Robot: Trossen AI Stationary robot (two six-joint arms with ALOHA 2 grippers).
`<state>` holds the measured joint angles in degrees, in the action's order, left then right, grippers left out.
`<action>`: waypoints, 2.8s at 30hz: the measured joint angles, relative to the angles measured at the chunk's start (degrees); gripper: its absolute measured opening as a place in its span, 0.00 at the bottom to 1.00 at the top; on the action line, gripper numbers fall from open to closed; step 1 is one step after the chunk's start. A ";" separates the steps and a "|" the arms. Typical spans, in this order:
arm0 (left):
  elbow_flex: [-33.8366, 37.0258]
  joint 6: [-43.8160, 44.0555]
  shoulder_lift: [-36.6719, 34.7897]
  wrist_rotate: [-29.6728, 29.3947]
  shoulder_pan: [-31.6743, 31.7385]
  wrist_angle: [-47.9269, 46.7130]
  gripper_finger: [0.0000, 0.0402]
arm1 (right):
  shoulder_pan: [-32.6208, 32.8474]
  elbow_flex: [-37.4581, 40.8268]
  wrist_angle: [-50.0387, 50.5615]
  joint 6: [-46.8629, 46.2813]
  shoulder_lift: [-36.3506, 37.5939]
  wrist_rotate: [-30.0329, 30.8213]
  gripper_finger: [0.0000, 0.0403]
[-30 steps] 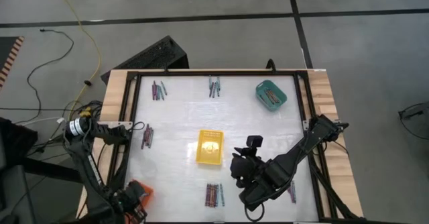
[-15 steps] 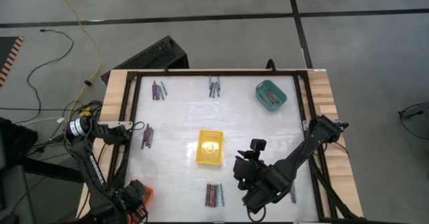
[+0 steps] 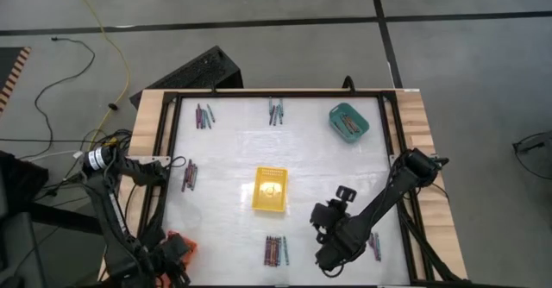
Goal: Sort crayons
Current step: Put the light blue crayon into the orange basket
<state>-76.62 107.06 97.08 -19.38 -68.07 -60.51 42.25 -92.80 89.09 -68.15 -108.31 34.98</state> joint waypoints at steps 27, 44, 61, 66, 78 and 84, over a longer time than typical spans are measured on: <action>-1.97 -55.02 -3.24 -18.19 22.63 5.98 0.41 | 16.36 36.97 -19.75 -39.59 21.51 -22.93 0.26; -1.96 -69.12 -3.26 -14.75 30.42 11.52 0.41 | 23.60 38.72 -35.38 -50.66 15.26 -29.12 0.26; -1.97 -71.03 -3.26 -12.59 31.79 12.48 0.41 | 23.62 38.50 -36.91 -50.68 11.74 -28.71 0.17; -1.95 -71.05 -3.26 -13.00 31.79 12.48 0.41 | 23.64 38.52 -36.75 -49.62 11.78 -28.86 0.03; -1.95 -74.52 -3.26 -18.93 31.79 19.53 0.41 | 22.80 35.21 -23.91 -47.99 15.03 -29.01 0.00; -1.95 -79.04 -3.26 -21.05 31.79 25.72 0.41 | 20.30 32.01 -16.95 -44.21 18.46 -21.18 0.00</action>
<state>-78.56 28.02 93.82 -40.43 -36.27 -34.79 62.54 -60.79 72.14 -112.36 -89.85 13.80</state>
